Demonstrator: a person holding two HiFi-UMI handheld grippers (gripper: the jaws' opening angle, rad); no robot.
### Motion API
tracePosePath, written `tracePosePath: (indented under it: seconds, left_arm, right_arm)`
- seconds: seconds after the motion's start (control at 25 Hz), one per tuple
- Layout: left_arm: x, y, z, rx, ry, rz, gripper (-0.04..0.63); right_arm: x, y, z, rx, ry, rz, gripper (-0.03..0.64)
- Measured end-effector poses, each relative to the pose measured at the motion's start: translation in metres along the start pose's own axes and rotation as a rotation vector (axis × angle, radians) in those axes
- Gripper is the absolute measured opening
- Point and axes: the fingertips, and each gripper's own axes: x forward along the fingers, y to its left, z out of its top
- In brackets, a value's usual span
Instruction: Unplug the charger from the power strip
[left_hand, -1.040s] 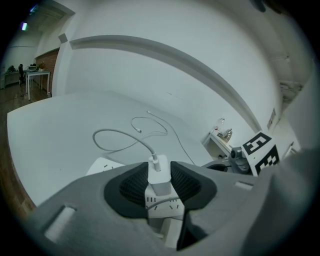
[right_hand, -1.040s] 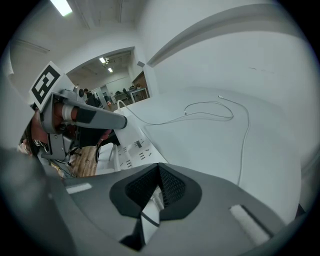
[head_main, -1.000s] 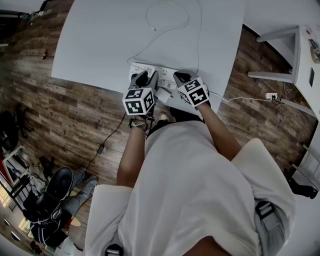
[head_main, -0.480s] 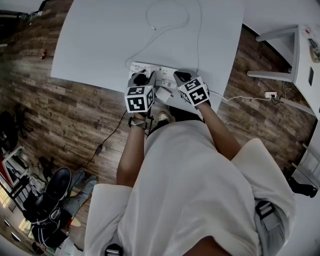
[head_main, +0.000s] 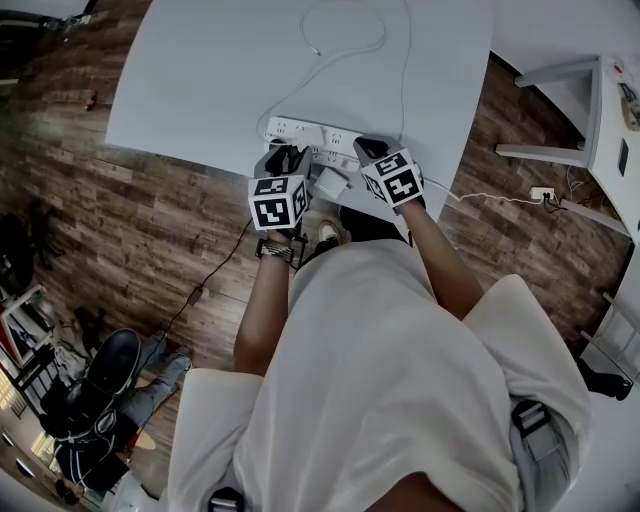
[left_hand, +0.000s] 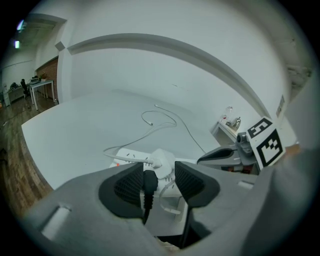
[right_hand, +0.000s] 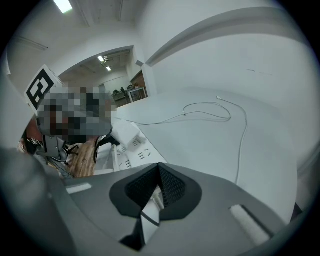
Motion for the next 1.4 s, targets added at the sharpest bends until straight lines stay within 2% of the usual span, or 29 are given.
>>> tracePosePath:
  seconds: [0.48, 0.8, 1.12, 1.4]
  left_arm:
    - [-0.025, 0.004, -0.018, -0.014, -0.016, 0.021, 0.202]
    - [-0.045, 0.008, -0.025, -0.013, -0.054, 0.024, 0.199]
    - [-0.088, 0.001, -0.002, 0.087, -0.188, 0.056, 0.121]
    - [-0.136, -0.022, 0.034, 0.268, -0.312, 0.097, 0.054]
  right_arm:
    - [-0.027, 0.009, 0.021, 0.003, -0.108, -0.054, 0.003]
    - [-0.067, 0.027, 0.045, 0.039, -0.233, -0.094, 0.003]
    - [-0.125, 0.049, 0.065, 0.015, -0.373, -0.158, 0.003]
    - [-0.173, 0.074, 0.088, -0.02, -0.497, -0.177, 0.003]
